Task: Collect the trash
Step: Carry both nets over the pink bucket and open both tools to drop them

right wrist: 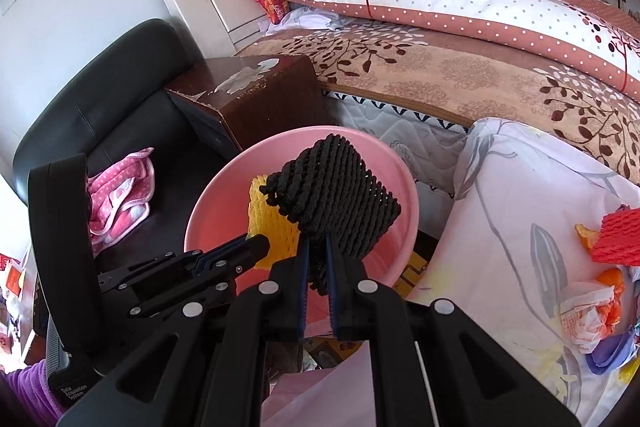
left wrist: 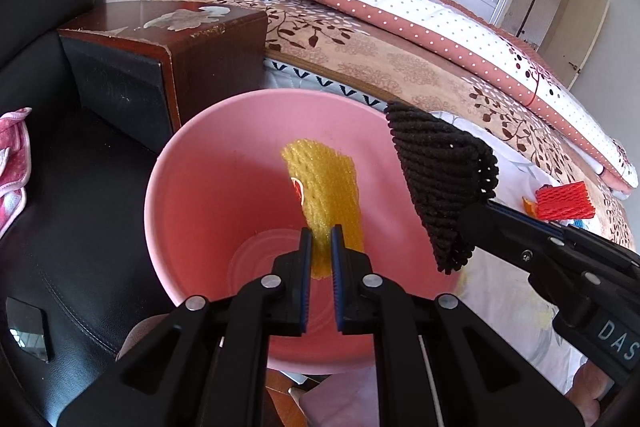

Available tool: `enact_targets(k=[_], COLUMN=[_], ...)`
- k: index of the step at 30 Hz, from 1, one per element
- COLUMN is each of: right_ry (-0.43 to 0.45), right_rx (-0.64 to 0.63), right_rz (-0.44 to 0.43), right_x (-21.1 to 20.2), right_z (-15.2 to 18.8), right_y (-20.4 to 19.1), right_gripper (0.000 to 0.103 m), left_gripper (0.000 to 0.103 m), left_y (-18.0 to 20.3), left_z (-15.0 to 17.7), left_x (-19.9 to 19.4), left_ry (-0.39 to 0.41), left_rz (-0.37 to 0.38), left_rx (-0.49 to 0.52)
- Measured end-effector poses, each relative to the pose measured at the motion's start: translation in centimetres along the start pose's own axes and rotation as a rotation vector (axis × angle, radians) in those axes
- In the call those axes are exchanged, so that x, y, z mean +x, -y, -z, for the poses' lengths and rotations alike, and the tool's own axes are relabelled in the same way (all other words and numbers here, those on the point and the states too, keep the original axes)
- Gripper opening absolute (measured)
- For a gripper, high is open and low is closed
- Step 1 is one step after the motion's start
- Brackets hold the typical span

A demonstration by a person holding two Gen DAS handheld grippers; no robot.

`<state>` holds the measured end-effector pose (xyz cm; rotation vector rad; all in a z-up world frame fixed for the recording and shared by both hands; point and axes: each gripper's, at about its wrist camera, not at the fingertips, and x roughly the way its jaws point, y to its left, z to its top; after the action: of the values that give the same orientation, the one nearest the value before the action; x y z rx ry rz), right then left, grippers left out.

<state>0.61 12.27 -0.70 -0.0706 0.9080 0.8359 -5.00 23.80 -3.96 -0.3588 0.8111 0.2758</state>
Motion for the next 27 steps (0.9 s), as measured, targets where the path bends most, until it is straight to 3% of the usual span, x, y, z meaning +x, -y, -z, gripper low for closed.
enact_targets(k=[13, 17, 20, 27], right_ry=[-0.035, -0.024, -0.014, 0.035], right_rx=[0.009, 0.009, 0.014, -0.003], right_rz=[0.007, 0.019, 0.022, 0.06], right_x=[1.8, 1.7, 1.3, -0.7], right_z=[0.1, 0.1, 0.1, 0.6], right_y=[0.3, 0.4, 0.6, 0.7], right_gripper=[0.009, 0.027, 0.035, 0.04], left_gripper=[0.011, 0.032, 0.035, 0.035], left_y=[-1.7, -1.8, -1.6, -0.9], left_z=[-0.1, -0.1, 0.0, -0.2], left_x=[1.4, 1.3, 1.1, -0.2], left_ry=[-0.049, -0.044, -0.038, 0.007], left_rz=[-0.02, -0.012, -0.011, 0.04], left_rx=[-0.061, -0.064, -0.062, -0.06])
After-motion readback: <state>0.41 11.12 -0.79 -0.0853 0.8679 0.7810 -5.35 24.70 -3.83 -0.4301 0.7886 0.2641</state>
